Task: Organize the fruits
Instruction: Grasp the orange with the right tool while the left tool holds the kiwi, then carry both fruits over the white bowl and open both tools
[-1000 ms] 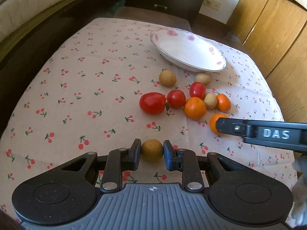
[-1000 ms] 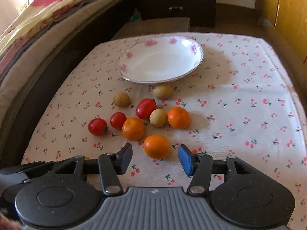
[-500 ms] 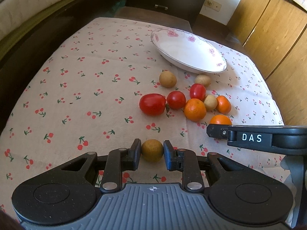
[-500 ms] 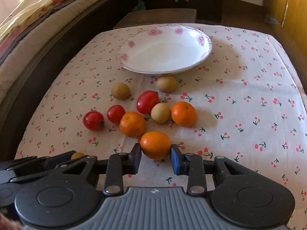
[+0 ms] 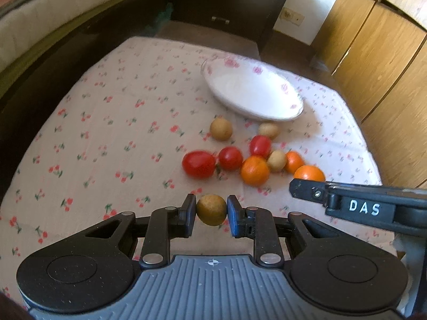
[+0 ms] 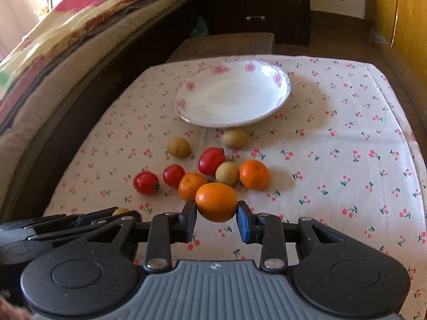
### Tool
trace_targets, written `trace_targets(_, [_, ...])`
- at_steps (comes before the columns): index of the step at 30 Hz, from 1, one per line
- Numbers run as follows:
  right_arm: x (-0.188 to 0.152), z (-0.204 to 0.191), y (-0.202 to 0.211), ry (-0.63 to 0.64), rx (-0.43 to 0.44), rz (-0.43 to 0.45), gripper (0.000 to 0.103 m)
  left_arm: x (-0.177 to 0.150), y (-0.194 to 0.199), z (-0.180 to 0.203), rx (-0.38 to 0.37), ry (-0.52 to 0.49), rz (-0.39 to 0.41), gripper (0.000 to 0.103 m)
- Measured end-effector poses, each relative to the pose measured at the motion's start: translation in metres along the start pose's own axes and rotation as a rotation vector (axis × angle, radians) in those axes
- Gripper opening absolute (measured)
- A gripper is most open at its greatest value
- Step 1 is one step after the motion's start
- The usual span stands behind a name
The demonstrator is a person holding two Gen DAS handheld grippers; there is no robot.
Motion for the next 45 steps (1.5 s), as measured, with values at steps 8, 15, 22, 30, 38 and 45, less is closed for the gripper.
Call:
trace_targets(8, [0.017,0.004,0.000,-0.030,0.012,0.026,0.033,0.032,-0.002,0.012,-0.025,-0.020,0.043,0.033])
trace_targets(15, [0.045,0.011,-0.008,-0.044,0.010,0.051,0.033,0.063,-0.016,0.021,-0.036,-0.029,0.071,0.033])
trace_targets(22, [0.070,0.020,-0.029,-0.050,0.000,0.050,0.033,0.091,-0.041,0.022,-0.031,-0.022,0.072,0.033])
trace_targets(30, [0.093,0.032,-0.056,-0.057,-0.015,0.044,0.034,0.114,-0.071,0.027,-0.022,-0.031,0.060,0.031])
trace_targets(38, [0.102,0.034,-0.078,-0.037,-0.029,0.025,0.034,0.122,-0.092,0.022,0.004,-0.025,0.037,0.031])
trace_targets(45, [0.104,0.034,-0.087,-0.029,-0.030,0.016,0.034,0.122,-0.101,0.018,0.016,-0.018,0.023,0.031])
Point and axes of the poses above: each gripper's, at about its wrist camera, not at the fingertips, and y roughly against the way its jaws point, z to its right, x to its top, the point moved 1 cm from there along -y, roughly the way its jaws point, and after that the axes turned 6 degrees about -x, right-handed, at the moved point
